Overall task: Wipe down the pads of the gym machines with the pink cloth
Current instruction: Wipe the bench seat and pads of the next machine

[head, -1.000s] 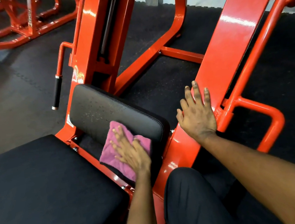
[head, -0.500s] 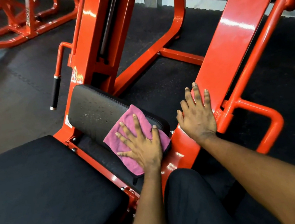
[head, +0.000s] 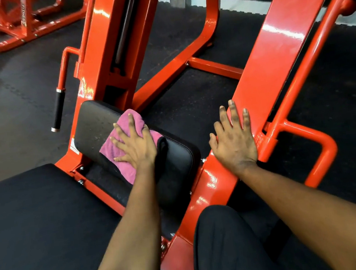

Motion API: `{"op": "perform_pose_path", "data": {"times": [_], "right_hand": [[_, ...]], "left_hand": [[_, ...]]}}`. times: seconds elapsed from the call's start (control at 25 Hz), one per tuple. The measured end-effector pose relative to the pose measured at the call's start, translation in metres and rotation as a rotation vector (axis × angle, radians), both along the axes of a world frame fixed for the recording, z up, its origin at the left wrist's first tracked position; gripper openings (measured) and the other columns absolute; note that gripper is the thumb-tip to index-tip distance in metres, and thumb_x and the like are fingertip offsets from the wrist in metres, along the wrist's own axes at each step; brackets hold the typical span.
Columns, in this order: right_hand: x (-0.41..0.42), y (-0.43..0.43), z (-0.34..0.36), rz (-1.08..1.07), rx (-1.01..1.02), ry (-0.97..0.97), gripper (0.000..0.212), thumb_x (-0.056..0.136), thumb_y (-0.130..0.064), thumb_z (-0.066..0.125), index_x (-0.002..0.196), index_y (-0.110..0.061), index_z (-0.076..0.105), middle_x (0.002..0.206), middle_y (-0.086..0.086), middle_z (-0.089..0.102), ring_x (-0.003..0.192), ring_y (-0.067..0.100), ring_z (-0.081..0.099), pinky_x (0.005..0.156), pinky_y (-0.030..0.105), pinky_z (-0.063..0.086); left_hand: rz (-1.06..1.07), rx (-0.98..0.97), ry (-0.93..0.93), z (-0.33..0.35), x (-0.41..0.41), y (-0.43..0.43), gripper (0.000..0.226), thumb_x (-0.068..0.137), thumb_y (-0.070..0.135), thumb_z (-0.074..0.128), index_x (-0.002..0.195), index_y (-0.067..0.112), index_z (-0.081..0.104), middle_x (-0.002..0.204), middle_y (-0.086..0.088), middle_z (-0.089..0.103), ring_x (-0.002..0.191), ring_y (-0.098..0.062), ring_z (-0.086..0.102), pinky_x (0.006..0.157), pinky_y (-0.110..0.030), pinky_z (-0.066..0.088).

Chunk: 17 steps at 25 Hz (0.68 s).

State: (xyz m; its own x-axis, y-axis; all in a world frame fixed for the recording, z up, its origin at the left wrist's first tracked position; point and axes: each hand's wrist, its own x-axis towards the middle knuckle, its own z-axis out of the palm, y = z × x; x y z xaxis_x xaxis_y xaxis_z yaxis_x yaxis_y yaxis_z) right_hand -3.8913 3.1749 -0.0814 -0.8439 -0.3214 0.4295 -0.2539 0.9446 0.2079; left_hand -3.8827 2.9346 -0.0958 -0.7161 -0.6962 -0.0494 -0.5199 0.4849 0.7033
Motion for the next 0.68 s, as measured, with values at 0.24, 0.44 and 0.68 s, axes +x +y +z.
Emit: {"op": "perform_pose_path", "data": {"times": [0.24,0.44,0.68], "right_hand": [[0.000,-0.002,0.000,-0.011,-0.001,0.007,0.040,0.096,-0.039,0.044,0.116,-0.009,0.062,0.160,0.015,0.033,0.155,0.036,0.003,0.122,0.060,0.006],[0.001,0.000,0.002,0.000,-0.010,0.008,0.039,0.097,-0.039,0.045,0.115,-0.010,0.063,0.161,0.015,0.033,0.155,0.036,0.003,0.123,0.060,0.006],[0.002,0.000,0.001,-0.002,0.001,0.009,0.040,0.097,-0.040,0.044,0.117,-0.009,0.063,0.161,0.015,0.033,0.155,0.036,0.002,0.123,0.060,0.006]], "left_hand": [[-0.150,-0.196,0.082,-0.027,0.079,0.085,0.068,0.089,0.046,0.028,0.156,0.047,0.012,0.167,0.005,-0.008,0.153,-0.028,-0.012,0.115,-0.071,-0.001],[-0.183,-0.208,0.055,-0.039,0.088,0.095,0.066,0.092,0.053,0.026,0.156,0.048,0.006,0.167,0.005,-0.009,0.153,-0.029,-0.012,0.111,-0.076,0.006],[-0.113,-0.116,0.052,-0.033,0.058,0.050,0.068,0.097,0.045,0.036,0.148,0.060,-0.007,0.166,0.012,-0.010,0.153,-0.026,-0.009,0.110,-0.077,0.001]]}}
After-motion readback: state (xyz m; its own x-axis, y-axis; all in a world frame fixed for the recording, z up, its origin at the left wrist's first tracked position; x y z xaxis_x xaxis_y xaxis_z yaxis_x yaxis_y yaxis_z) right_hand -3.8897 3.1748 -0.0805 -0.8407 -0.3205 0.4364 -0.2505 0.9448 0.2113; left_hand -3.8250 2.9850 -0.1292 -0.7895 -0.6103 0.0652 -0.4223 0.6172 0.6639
